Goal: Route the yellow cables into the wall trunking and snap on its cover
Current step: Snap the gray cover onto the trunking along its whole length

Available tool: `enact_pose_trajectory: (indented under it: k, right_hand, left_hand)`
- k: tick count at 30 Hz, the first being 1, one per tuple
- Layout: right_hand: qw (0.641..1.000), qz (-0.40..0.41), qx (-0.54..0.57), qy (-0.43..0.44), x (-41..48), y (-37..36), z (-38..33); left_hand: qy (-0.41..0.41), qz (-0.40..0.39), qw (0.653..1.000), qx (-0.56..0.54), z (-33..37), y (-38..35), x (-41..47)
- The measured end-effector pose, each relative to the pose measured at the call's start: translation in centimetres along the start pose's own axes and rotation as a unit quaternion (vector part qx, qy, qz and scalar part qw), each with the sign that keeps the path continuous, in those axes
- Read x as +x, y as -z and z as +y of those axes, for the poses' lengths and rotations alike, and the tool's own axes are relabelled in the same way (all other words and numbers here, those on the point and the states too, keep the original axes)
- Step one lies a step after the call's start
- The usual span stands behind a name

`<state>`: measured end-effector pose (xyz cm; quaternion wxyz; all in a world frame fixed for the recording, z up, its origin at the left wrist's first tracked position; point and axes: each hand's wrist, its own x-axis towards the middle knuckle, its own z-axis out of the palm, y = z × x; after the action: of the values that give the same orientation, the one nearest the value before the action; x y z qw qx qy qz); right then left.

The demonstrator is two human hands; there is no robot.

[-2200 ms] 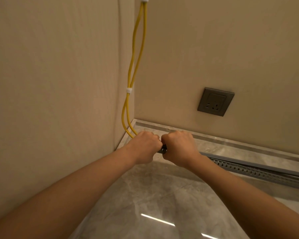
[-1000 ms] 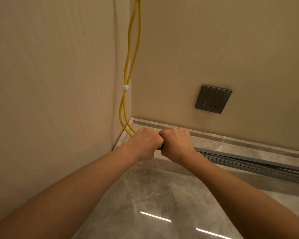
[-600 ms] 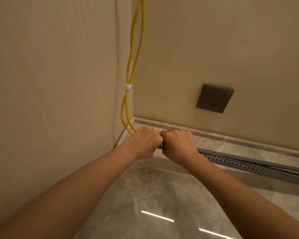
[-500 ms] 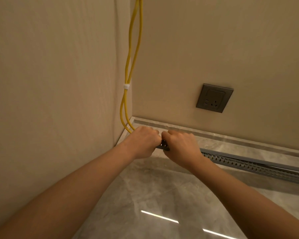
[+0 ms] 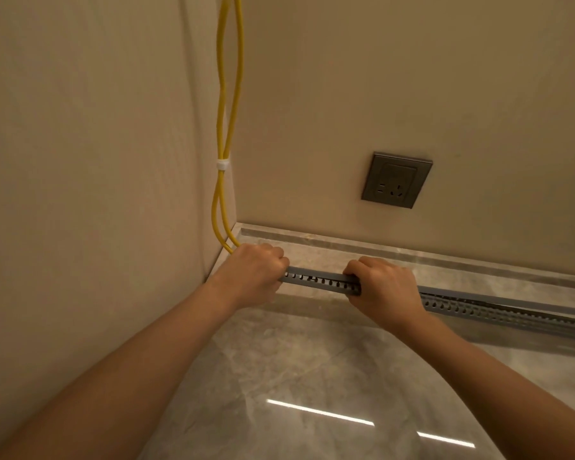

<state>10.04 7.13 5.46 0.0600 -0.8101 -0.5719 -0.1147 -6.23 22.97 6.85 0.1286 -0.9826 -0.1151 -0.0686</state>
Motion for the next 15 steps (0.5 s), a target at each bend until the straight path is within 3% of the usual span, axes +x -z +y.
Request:
enact_pose_trajectory:
  k: [8, 15]
  right_hand:
    - [0.999, -0.045, 0.008, -0.020, 1.4, 0.3, -0.3]
    - [0.999, -0.028, 0.002, -0.029, 1.8, 0.2, -1.4]
  left_hand:
    - [0.039, -0.010, 0.998, -0.042, 1.5, 0.1, 1.3]
    - [0.025, 0.029, 0.989, -0.145, 5.7, -0.4, 3.6]
